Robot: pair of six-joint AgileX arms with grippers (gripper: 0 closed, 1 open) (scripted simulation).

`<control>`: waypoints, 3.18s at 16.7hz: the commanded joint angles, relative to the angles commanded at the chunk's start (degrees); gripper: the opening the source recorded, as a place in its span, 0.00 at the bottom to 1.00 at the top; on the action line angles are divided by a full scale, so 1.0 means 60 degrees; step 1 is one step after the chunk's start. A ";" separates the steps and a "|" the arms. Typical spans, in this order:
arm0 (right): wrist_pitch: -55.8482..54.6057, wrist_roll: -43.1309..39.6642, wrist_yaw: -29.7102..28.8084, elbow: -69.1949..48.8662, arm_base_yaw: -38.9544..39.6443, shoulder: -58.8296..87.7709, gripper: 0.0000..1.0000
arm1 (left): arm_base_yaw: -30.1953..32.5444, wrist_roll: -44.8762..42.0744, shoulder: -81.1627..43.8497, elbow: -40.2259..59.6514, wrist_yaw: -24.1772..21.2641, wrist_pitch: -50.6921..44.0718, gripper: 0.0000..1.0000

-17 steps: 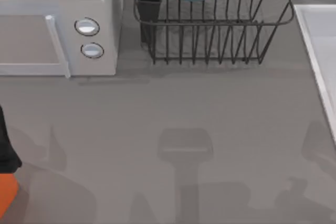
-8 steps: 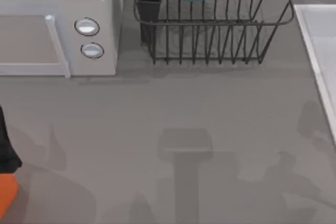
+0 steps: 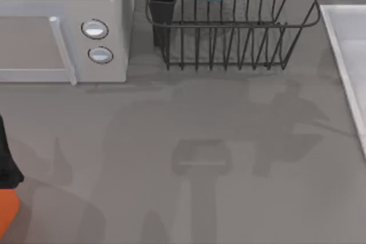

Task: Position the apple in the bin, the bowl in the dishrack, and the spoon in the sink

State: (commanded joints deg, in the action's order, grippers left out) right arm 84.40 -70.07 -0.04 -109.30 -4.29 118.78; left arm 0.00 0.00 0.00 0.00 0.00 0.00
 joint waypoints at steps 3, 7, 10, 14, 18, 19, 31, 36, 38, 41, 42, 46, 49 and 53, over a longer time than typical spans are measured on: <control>0.0769 -0.0146 -0.0032 -0.3126 -0.0221 0.2154 0.00 | 0.0000 0.0000 0.0000 0.0000 0.0000 0.0000 1.00; 0.1476 -0.0226 -0.0063 -0.6429 -0.0478 0.4439 0.00 | 0.0000 0.0000 0.0000 0.0000 0.0000 0.0000 1.00; 0.1745 -0.0222 -0.0075 -0.7934 -0.0611 0.5538 0.00 | 0.0000 0.0000 0.0000 0.0000 0.0000 0.0000 1.00; 0.1833 -0.0204 -0.0078 -0.8561 -0.0670 0.5985 0.00 | 0.0000 0.0000 0.0000 0.0000 0.0000 0.0000 1.00; 0.1820 -0.0190 -0.0076 -0.8536 -0.0612 0.5983 0.00 | 0.0000 0.0000 0.0000 0.0000 0.0000 0.0000 1.00; 0.1793 -0.0190 -0.0076 -0.8507 -0.0611 0.5968 0.00 | 0.0000 0.0000 0.0000 0.0000 0.0000 0.0000 1.00; -0.0934 -0.0216 -0.0063 -0.4695 -0.0673 0.4886 0.00 | 0.0000 0.0000 0.0000 0.0000 0.0000 0.0000 1.00; -0.0934 -0.0216 -0.0063 -0.4695 -0.0673 0.4886 0.15 | 0.0000 0.0000 0.0000 0.0000 0.0000 0.0000 1.00; -0.0934 -0.0216 -0.0063 -0.4695 -0.0673 0.4886 0.30 | 0.0000 0.0000 0.0000 0.0000 0.0000 0.0000 1.00; -0.0934 -0.0216 -0.0063 -0.4695 -0.0673 0.4886 0.53 | 0.0000 0.0000 0.0000 0.0000 0.0000 0.0000 1.00; -0.0934 -0.0216 -0.0063 -0.4695 -0.0673 0.4886 0.60 | 0.0000 0.0000 0.0000 0.0000 0.0000 0.0000 1.00; -0.0934 -0.0216 -0.0063 -0.4695 -0.0673 0.4886 0.90 | 0.0000 0.0000 0.0000 0.0000 0.0000 0.0000 1.00; -0.0934 -0.0216 -0.0063 -0.4695 -0.0673 0.4886 1.00 | 0.0000 0.0000 0.0000 0.0000 0.0000 0.0000 1.00; -0.0934 -0.0216 -0.0063 -0.4695 -0.0673 0.4886 1.00 | 0.0000 0.0000 0.0000 0.0000 0.0000 0.0000 1.00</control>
